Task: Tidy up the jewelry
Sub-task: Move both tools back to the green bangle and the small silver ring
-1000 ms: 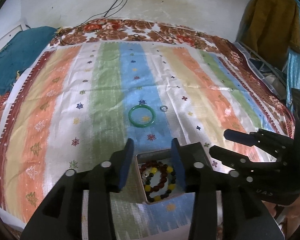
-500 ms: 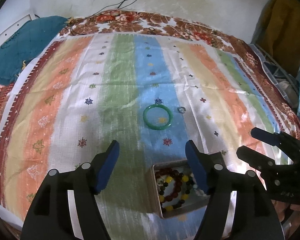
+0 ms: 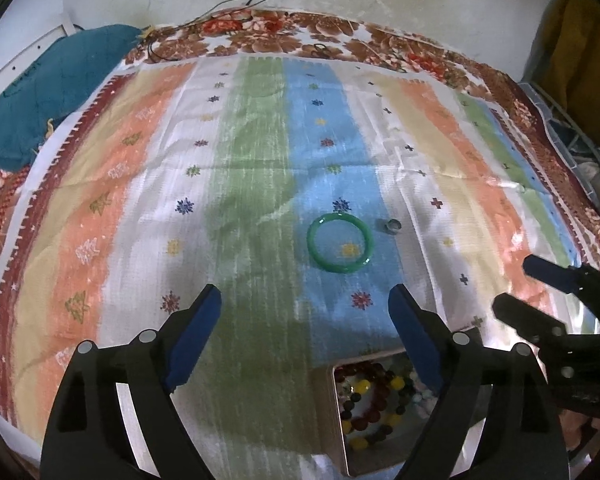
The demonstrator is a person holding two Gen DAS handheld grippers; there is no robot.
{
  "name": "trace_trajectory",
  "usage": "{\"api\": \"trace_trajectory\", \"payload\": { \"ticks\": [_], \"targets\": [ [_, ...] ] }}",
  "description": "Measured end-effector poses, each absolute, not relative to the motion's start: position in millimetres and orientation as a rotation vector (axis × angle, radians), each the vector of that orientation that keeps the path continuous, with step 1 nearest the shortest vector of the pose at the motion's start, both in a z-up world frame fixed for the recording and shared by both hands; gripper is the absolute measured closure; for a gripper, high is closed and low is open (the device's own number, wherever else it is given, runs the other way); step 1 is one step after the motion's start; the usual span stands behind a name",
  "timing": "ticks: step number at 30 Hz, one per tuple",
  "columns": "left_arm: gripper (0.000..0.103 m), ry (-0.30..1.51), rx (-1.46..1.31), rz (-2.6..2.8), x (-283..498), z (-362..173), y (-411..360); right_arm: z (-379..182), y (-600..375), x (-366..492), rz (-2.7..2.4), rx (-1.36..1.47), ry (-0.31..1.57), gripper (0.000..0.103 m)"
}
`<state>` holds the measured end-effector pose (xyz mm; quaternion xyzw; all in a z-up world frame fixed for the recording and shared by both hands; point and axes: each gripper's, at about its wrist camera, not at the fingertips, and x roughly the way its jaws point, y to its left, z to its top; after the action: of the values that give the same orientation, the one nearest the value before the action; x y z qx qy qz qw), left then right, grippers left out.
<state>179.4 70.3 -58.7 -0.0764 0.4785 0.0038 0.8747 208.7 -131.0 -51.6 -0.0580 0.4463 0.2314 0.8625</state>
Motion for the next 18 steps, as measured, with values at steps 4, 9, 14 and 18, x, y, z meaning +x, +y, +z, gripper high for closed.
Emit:
{"api": "trace_trajectory", "payload": {
  "ticks": [4,9,14,18],
  "targets": [
    [0.016,1.012,-0.15,0.016,188.3,-64.3,69.9,-56.0,-126.2,216.6,0.473,-0.145,0.938,0.03],
    [0.016,1.031,-0.146,0.029,200.5,-74.8,71.3,-65.1,-124.9,229.8,0.459,-0.143,0.962,0.03],
    [0.016,1.049,-0.158,0.046,210.2,-83.1,77.5,-73.6,-127.9,243.8,0.454,-0.108,0.985,0.026],
    [0.016,1.057,-0.155,0.042,215.9,-88.7,75.1,-72.3,-124.2,249.1,0.446,-0.117,0.968,0.017]
  ]
}}
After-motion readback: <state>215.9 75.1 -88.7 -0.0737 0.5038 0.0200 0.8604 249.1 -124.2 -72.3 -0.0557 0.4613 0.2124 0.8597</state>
